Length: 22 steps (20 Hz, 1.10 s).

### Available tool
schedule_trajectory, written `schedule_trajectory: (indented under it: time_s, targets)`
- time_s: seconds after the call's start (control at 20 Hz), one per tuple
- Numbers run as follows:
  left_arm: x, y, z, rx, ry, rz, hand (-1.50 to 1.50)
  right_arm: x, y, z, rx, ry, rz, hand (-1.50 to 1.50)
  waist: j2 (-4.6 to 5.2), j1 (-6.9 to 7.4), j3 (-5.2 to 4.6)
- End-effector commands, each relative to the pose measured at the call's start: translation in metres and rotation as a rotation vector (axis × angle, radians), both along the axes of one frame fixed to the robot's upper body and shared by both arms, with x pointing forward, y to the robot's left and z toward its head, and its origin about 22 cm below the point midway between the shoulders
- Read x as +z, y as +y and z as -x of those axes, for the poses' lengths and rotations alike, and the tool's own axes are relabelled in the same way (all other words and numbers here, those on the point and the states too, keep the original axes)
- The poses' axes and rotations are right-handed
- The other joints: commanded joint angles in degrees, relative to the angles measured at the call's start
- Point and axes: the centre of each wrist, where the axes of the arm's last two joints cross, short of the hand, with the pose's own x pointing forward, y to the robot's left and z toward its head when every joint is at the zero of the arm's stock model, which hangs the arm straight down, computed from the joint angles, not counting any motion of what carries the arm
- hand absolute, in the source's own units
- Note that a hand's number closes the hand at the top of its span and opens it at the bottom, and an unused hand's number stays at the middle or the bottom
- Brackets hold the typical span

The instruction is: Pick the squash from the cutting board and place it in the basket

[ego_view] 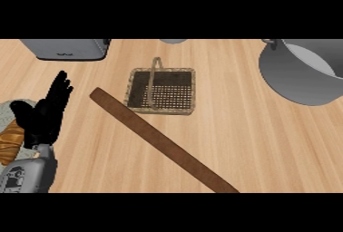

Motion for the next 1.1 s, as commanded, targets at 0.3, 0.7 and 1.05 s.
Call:
schedule_trajectory:
  time_s: [0.3, 0.7, 1.05]
  targets:
    - [-0.003, 0.012, -0.003, 0.030, 0.006, -0.002, 0.00, 0.059, 0.001, 0.015, -0.083, -0.098, -0.079, 1.50, -0.02, -1.92, -0.21]
    - [0.005, 0.010, -0.004, 0.027, -0.006, -0.007, 0.00, 0.067, -0.003, -0.013, -0.224, -0.137, -0.175, 1.50, 0.05, -1.76, -0.08]
    - [0.006, 0.016, 0.000, 0.035, -0.002, -0.007, 0.00, 0.069, -0.003, -0.033, -0.318, -0.190, -0.131, 1.50, 0.02, -1.14, -0.11]
